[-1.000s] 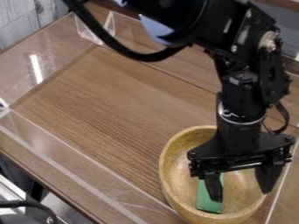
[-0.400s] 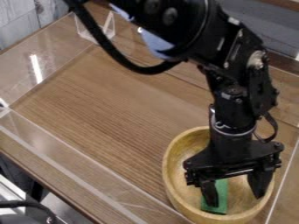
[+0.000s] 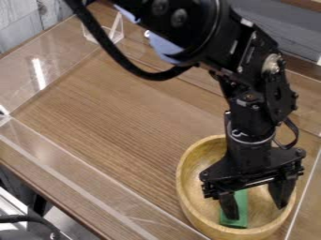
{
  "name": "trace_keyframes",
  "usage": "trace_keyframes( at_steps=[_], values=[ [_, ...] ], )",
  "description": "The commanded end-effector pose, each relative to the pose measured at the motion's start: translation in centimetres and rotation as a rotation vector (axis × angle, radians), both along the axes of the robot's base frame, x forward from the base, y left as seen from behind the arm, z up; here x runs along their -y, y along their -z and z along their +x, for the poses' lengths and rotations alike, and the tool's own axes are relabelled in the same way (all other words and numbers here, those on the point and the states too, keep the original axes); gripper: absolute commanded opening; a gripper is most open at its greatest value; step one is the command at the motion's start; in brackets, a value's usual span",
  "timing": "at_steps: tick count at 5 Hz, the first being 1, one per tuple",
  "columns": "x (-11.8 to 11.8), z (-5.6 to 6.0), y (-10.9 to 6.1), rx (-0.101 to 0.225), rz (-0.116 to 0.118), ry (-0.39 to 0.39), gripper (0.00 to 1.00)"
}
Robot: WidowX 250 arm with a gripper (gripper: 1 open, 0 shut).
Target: Remove the green block from inside the brown bowl and put it on the table
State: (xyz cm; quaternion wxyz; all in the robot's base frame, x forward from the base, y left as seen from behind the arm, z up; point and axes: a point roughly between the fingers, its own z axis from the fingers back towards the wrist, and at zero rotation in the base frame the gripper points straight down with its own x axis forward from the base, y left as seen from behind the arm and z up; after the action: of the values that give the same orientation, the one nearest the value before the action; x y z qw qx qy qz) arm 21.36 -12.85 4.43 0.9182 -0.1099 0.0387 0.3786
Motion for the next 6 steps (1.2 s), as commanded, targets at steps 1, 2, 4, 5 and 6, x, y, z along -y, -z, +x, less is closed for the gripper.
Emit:
trace_keyframes(
  at_steps=[1, 2, 4, 5, 6],
  values=[
    [-0.4, 0.5, 1.5, 0.005, 0.008, -0.001, 1.0],
    [-0.6, 0.6, 2.3, 0.007, 0.009, -0.007, 1.0],
    [-1.0, 0.9, 3.7, 0.004, 0.014, -0.024, 1.0],
    [-1.2, 0.9, 4.3, 0.002, 0.019, -0.031, 1.0],
    [-1.4, 1.0, 4.9, 0.001, 0.024, -0.039, 1.0]
  ],
)
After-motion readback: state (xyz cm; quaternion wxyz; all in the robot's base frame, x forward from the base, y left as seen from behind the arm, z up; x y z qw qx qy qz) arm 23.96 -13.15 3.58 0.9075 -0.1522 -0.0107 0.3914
